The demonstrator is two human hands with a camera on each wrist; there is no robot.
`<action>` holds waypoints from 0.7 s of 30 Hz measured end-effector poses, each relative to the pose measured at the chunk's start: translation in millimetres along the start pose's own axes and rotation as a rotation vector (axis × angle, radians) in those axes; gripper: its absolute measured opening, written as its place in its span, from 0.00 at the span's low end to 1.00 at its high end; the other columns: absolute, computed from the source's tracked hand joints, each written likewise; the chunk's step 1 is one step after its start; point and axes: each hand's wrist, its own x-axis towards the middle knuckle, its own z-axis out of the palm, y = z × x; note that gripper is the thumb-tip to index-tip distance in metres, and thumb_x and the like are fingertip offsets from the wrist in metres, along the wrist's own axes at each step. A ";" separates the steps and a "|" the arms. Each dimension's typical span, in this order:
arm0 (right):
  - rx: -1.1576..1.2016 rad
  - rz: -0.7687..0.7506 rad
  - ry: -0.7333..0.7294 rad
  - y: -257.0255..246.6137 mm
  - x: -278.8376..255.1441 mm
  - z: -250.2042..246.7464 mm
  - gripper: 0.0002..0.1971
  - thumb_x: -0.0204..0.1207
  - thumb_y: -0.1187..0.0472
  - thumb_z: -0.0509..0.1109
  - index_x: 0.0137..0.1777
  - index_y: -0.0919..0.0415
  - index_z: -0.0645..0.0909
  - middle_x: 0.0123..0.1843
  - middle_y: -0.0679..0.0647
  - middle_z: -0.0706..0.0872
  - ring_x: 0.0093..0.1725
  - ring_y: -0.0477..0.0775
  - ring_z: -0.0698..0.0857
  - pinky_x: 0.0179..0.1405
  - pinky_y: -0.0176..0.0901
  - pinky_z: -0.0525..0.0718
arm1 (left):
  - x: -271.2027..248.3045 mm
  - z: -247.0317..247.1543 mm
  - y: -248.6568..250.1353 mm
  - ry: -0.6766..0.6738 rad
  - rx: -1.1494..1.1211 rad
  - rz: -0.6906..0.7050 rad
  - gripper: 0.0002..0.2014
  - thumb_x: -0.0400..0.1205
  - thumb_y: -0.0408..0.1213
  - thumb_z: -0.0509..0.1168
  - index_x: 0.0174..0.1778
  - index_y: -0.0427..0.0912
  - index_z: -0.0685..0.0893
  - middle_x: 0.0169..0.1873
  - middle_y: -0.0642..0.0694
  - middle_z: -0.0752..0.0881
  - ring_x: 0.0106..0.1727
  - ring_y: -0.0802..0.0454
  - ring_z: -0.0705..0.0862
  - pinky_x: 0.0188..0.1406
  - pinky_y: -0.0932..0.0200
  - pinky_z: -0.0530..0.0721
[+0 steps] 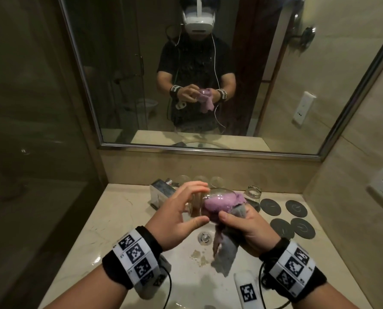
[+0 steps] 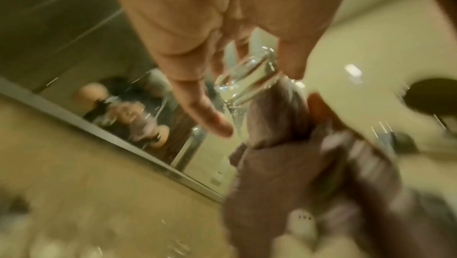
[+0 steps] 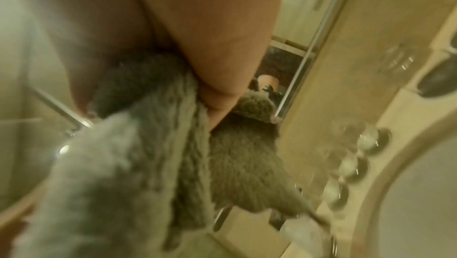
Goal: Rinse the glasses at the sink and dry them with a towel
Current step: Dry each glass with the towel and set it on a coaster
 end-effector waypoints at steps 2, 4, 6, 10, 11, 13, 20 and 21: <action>-0.136 -0.034 0.038 4.7 -2.2 -1.4 0.21 0.68 0.56 0.79 0.61 0.57 0.86 0.58 0.65 0.87 0.61 0.67 0.85 0.61 0.54 0.84 | 1.4 -1.3 3.7 -0.010 -0.210 -0.203 0.29 0.73 0.63 0.69 0.70 0.64 0.71 0.71 0.56 0.76 0.60 0.52 0.86 0.54 0.52 0.87; -0.312 -0.035 0.041 5.2 -3.3 -1.4 0.16 0.71 0.56 0.75 0.59 0.49 0.86 0.52 0.68 0.86 0.55 0.75 0.84 0.59 0.66 0.84 | 4.5 -1.7 5.3 -0.009 -0.547 -0.465 0.28 0.74 0.67 0.65 0.67 0.59 0.73 0.66 0.43 0.79 0.40 0.45 0.88 0.35 0.54 0.86; -0.346 -0.012 0.013 7.0 -3.1 -1.9 0.15 0.73 0.57 0.74 0.60 0.50 0.85 0.52 0.73 0.86 0.53 0.76 0.85 0.57 0.72 0.84 | 6.5 -4.5 5.0 -0.036 -0.600 -0.578 0.23 0.76 0.57 0.66 0.64 0.51 0.76 0.59 0.36 0.82 0.34 0.43 0.85 0.30 0.54 0.84; -0.016 0.054 0.090 5.1 1.6 -2.6 0.22 0.60 0.55 0.84 0.54 0.62 0.89 0.53 0.67 0.88 0.50 0.68 0.84 0.50 0.51 0.88 | 0.1 -3.0 2.8 -0.076 -0.097 -0.213 0.26 0.76 0.40 0.75 0.67 0.60 0.73 0.61 0.50 0.80 0.50 0.49 0.86 0.49 0.50 0.88; 0.062 0.093 0.105 5.0 2.3 -3.3 0.26 0.55 0.52 0.87 0.52 0.63 0.89 0.49 0.68 0.88 0.43 0.67 0.82 0.41 0.50 0.87 | -2.2 0.3 -0.3 -0.080 -0.022 -0.152 0.28 0.75 0.40 0.75 0.68 0.63 0.71 0.62 0.53 0.79 0.52 0.53 0.85 0.50 0.51 0.87; 0.014 0.100 0.121 3.7 1.9 -6.1 0.26 0.55 0.48 0.87 0.52 0.61 0.89 0.45 0.71 0.87 0.37 0.67 0.82 0.40 0.54 0.85 | -1.8 2.5 0.9 -0.072 -0.158 -0.229 0.31 0.75 0.44 0.76 0.70 0.64 0.69 0.62 0.51 0.79 0.46 0.50 0.87 0.43 0.50 0.88; 0.047 0.059 0.080 5.1 0.5 -3.0 0.23 0.61 0.62 0.83 0.55 0.71 0.86 0.53 0.70 0.88 0.50 0.62 0.89 0.49 0.46 0.87 | 1.5 4.8 5.4 -0.023 0.018 -0.131 0.20 0.79 0.44 0.71 0.67 0.53 0.76 0.64 0.50 0.80 0.61 0.61 0.82 0.59 0.63 0.82; 0.110 0.080 0.084 4.4 -0.9 -3.8 0.28 0.56 0.59 0.87 0.55 0.71 0.86 0.53 0.70 0.88 0.49 0.62 0.89 0.47 0.46 0.88 | 0.7 5.6 1.1 -0.025 0.113 -0.021 0.23 0.78 0.46 0.71 0.69 0.53 0.75 0.67 0.52 0.77 0.67 0.62 0.78 0.65 0.66 0.77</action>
